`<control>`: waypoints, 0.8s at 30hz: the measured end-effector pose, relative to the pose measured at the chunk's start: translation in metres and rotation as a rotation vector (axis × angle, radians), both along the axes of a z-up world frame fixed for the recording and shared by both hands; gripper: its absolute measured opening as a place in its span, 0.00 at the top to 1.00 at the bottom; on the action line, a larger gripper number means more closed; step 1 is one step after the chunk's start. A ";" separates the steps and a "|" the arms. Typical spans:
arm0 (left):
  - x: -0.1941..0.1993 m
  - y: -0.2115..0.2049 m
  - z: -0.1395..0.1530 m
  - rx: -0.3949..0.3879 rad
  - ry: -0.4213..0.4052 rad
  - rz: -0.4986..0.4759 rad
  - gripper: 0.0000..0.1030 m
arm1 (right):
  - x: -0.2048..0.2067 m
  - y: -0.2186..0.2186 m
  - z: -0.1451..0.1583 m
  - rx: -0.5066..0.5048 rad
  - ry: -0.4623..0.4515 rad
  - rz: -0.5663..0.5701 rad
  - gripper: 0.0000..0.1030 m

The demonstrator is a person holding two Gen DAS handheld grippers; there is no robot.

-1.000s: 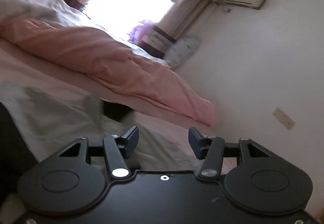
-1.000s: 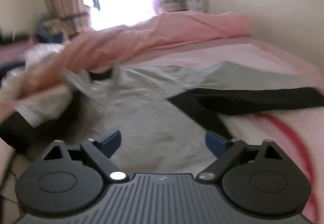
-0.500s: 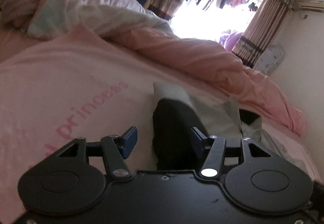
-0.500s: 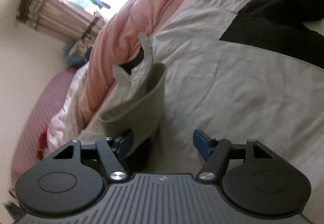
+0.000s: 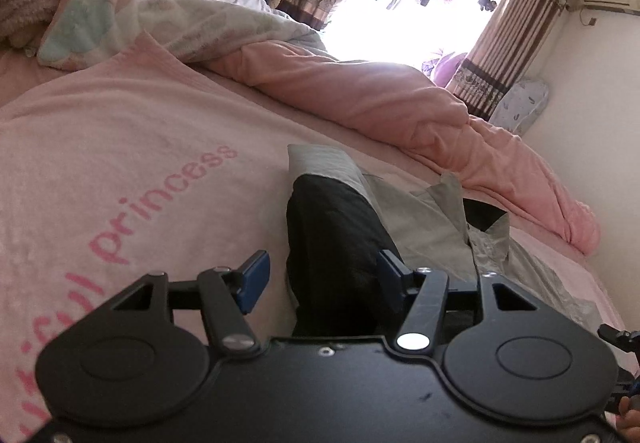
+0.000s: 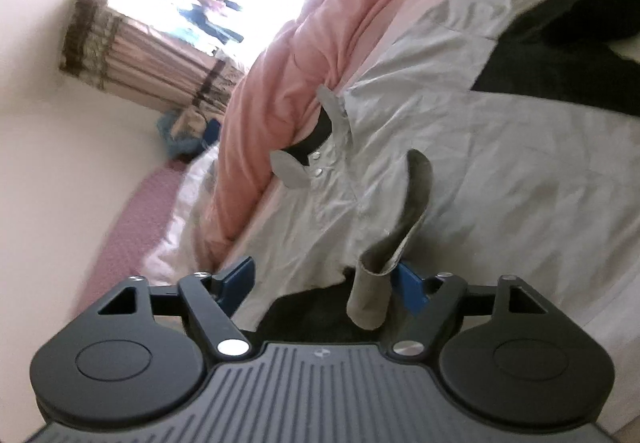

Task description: Fold large clothes

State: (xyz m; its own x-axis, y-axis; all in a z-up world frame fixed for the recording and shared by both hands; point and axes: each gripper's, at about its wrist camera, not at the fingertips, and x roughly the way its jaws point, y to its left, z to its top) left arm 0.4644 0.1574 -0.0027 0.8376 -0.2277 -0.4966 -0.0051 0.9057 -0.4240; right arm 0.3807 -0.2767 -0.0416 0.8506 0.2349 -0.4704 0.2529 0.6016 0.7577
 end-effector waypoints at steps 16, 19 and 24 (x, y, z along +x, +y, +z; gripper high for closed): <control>0.015 -0.033 -0.005 0.090 0.006 -0.095 0.41 | 0.035 -0.052 0.051 -0.446 -0.070 -0.149 0.98; 0.021 -0.057 -0.018 0.196 0.026 -0.147 0.41 | 0.042 -0.066 0.023 -0.420 0.004 -0.133 0.97; 0.029 -0.087 -0.038 0.435 0.039 -0.161 0.40 | 0.037 -0.074 0.007 -0.390 0.058 -0.172 0.97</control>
